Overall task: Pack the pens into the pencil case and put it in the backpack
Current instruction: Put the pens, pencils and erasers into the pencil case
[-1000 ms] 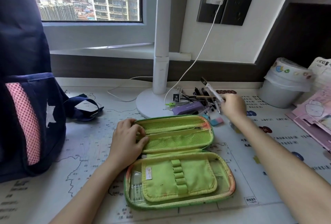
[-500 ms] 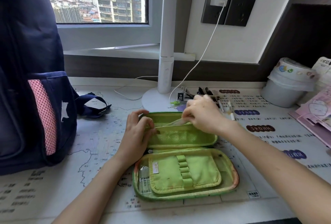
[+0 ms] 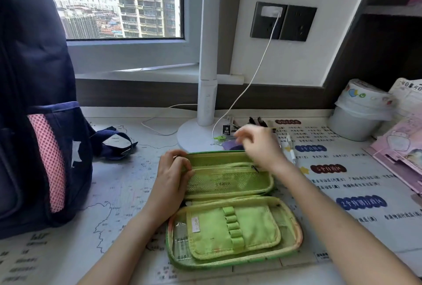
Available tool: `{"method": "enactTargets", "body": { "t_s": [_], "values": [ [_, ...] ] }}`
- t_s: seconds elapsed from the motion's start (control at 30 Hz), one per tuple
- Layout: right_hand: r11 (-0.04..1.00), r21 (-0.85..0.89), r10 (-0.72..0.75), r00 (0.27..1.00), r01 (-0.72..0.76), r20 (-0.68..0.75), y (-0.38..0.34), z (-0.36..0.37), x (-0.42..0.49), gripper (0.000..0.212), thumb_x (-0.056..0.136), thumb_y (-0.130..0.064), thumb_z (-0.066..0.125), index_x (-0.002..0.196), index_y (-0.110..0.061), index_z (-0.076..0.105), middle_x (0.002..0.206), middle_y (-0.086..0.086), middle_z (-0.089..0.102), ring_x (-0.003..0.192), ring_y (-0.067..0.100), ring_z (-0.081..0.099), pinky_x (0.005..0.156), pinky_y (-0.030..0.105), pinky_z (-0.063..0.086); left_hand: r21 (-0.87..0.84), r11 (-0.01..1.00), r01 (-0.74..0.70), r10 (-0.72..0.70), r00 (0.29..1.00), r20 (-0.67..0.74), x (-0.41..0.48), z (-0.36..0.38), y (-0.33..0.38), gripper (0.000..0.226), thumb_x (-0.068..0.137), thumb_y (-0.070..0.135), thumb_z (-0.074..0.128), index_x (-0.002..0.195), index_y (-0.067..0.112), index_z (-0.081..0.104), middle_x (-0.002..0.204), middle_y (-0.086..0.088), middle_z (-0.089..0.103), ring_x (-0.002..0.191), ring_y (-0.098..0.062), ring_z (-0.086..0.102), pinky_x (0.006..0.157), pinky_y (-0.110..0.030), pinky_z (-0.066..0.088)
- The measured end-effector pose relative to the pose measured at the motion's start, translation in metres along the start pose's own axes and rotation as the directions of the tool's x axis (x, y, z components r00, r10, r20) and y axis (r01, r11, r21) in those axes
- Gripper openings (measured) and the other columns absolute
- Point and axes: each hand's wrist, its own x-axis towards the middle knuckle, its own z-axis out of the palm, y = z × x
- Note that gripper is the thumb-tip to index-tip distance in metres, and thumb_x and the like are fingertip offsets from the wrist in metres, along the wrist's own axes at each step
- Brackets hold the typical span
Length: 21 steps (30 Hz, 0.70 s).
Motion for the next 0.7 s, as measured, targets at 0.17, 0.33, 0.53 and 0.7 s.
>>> {"method": "enactTargets", "body": {
  "t_s": [0.17,0.33,0.53,0.7],
  "values": [
    [0.864,-0.462,0.204,0.978,-0.201,-0.045,0.063,0.008,0.049,0.03,0.094,-0.026,0.05,0.118,-0.01,0.06,0.117,0.012,0.065,0.109,0.032,0.056,0.087,0.037,0.045,0.007,0.998,0.056,-0.056,0.997,0.048,0.001,0.004,-0.007,0.01,0.083,0.019,0.054,0.084,0.009,0.051,0.107,0.0,0.041,0.104,-0.014,0.039,0.089,-0.014,0.027],
    [0.847,-0.495,0.258,0.964,-0.192,0.067,0.065,0.022,0.08,0.046,0.089,-0.053,0.048,0.108,-0.014,0.065,0.111,0.011,0.066,0.109,0.031,0.055,0.089,0.036,0.04,0.012,0.998,0.068,-0.069,0.996,0.061,0.001,0.005,-0.008,0.011,0.083,0.02,0.053,0.084,0.009,0.051,0.108,0.0,0.042,0.103,-0.012,0.039,0.09,-0.006,0.024],
    [0.846,-0.507,0.314,0.923,-0.166,0.221,0.048,0.027,0.109,0.031,0.075,-0.031,0.071,0.096,-0.01,0.063,0.109,0.011,0.066,0.101,0.03,0.06,0.076,0.032,0.042,0.017,0.998,0.062,-0.063,0.996,0.07,0.0,0.004,-0.009,0.009,0.084,0.013,0.058,0.084,0.013,0.05,0.109,0.001,0.042,0.104,-0.012,0.039,0.092,-0.004,0.023],
    [0.828,-0.546,0.233,0.964,-0.128,0.127,0.053,0.031,0.107,0.016,0.082,-0.01,0.066,0.098,-0.007,0.065,0.108,0.014,0.065,0.101,0.033,0.06,0.071,0.031,0.045,0.027,0.998,0.065,-0.067,0.995,0.075,0.001,0.003,-0.008,0.01,0.083,0.008,0.061,0.084,0.011,0.051,0.109,0.001,0.042,0.104,-0.011,0.038,0.092,-0.002,0.022]
  ]
}}
